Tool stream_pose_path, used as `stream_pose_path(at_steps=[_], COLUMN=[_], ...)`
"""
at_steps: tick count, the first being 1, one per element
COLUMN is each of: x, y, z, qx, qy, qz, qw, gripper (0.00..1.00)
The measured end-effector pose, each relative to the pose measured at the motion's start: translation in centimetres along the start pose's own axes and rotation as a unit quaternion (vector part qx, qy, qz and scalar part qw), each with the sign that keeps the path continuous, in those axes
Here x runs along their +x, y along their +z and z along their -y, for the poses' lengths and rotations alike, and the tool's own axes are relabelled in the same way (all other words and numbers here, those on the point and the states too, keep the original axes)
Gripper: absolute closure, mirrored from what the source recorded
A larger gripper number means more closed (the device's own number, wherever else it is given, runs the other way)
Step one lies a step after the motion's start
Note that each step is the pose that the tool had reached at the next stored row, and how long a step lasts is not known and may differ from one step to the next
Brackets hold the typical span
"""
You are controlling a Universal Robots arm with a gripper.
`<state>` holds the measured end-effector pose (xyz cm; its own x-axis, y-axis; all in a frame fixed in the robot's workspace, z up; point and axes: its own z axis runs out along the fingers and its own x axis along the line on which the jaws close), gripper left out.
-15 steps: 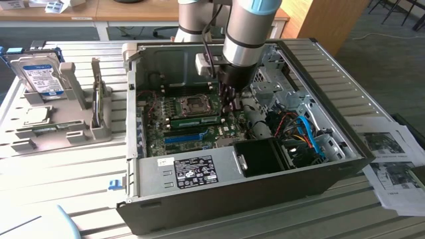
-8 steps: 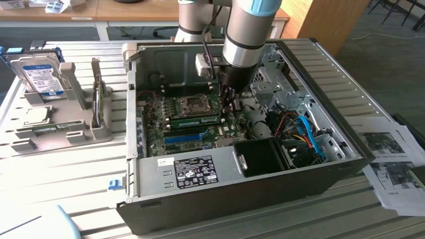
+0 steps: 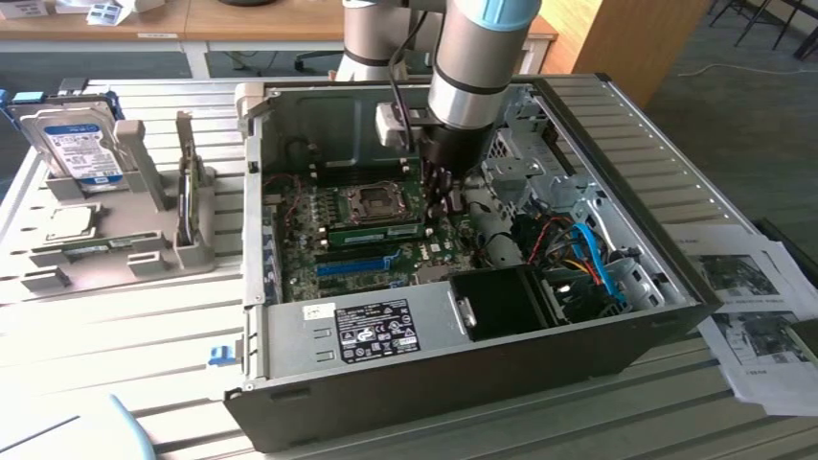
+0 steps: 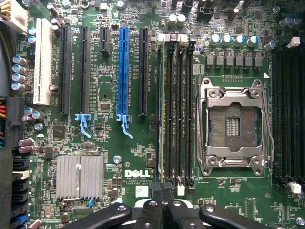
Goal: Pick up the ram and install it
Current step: 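Press down the ram until it locks into place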
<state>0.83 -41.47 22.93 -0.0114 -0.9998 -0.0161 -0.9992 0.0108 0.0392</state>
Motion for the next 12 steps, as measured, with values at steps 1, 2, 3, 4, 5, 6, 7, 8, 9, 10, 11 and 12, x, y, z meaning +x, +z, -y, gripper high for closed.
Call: stream_pose_path(at_steps=[1, 2, 3, 4, 5, 6, 7, 8, 9, 10, 11, 12], x=[-0.06, -0.11, -0.16, -0.21, -0.25, -0.28, -0.30, -0.32, -0.34, -0.42, -0.42, -0.42], y=[0.01, 0.01, 0.02, 0.03, 0.03, 0.03, 0.04, 0.04, 0.04, 0.05, 0.05, 0.05], z=[0.00, 0.00, 0.00, 0.00, 0.00, 0.00, 0.00, 0.00, 0.00, 0.00, 0.00, 0.00], qx=[0.0000, 0.0000, 0.0000, 0.0000, 0.0000, 0.0000, 0.0000, 0.0000, 0.0000, 0.0000, 0.0000, 0.0000], qy=[0.000, 0.000, 0.000, 0.000, 0.000, 0.000, 0.000, 0.000, 0.000, 0.000, 0.000, 0.000], qz=[0.0000, 0.0000, 0.0000, 0.0000, 0.0000, 0.0000, 0.0000, 0.0000, 0.0000, 0.0000, 0.0000, 0.0000], qw=[1.0000, 1.0000, 1.0000, 1.0000, 1.0000, 1.0000, 1.0000, 1.0000, 1.0000, 1.0000, 1.0000, 1.0000], gripper=[0.91, 0.91, 0.91, 0.91, 0.91, 0.91, 0.91, 0.91, 0.91, 0.91, 0.91, 0.91])
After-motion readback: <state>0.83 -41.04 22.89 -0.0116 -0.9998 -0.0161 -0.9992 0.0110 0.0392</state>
